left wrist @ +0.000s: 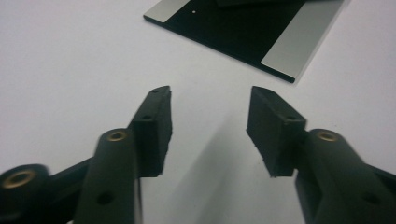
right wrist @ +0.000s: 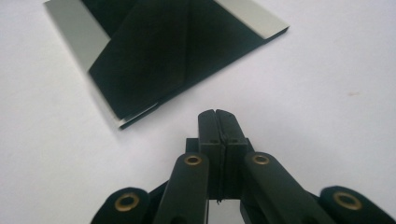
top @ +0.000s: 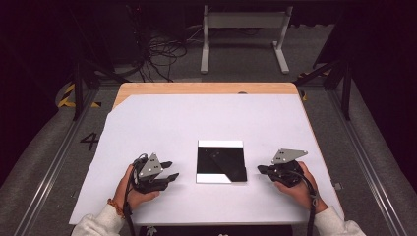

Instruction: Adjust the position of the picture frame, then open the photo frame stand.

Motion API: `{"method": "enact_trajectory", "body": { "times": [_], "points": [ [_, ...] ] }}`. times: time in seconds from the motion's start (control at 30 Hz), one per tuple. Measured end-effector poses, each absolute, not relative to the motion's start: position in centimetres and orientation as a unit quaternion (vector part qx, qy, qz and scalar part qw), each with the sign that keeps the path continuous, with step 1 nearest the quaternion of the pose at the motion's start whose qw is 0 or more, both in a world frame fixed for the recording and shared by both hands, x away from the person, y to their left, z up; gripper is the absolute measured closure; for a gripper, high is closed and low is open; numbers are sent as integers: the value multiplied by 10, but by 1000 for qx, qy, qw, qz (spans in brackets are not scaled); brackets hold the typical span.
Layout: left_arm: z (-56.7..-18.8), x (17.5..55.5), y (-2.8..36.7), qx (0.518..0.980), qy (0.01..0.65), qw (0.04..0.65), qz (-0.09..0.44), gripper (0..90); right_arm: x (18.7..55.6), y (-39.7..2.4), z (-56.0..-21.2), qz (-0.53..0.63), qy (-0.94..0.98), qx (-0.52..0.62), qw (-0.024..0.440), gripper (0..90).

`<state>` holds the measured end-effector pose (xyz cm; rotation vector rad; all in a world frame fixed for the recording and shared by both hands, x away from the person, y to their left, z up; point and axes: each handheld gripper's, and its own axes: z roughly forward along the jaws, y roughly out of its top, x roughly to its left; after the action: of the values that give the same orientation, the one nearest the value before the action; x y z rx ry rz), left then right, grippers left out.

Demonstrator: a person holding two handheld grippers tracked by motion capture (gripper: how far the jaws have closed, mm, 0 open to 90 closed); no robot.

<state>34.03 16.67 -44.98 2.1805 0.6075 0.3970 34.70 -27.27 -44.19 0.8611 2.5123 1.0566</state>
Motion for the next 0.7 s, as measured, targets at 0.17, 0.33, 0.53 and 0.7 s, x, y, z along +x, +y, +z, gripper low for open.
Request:
{"method": "enact_trajectory", "body": {
  "times": [0.17,0.33,0.53,0.7],
  "points": [
    [-454,337,169,866,253,403,153,408,343,-270,-442,360,878,289,130,900],
    [-459,344,171,866,268,393,155,350,341,-267,-443,356,883,282,119,900],
    [-460,354,172,862,280,393,154,326,336,-261,-443,344,892,272,109,900],
    [-460,351,162,868,271,384,160,313,333,-253,-442,336,896,270,104,900]
  ]
}}
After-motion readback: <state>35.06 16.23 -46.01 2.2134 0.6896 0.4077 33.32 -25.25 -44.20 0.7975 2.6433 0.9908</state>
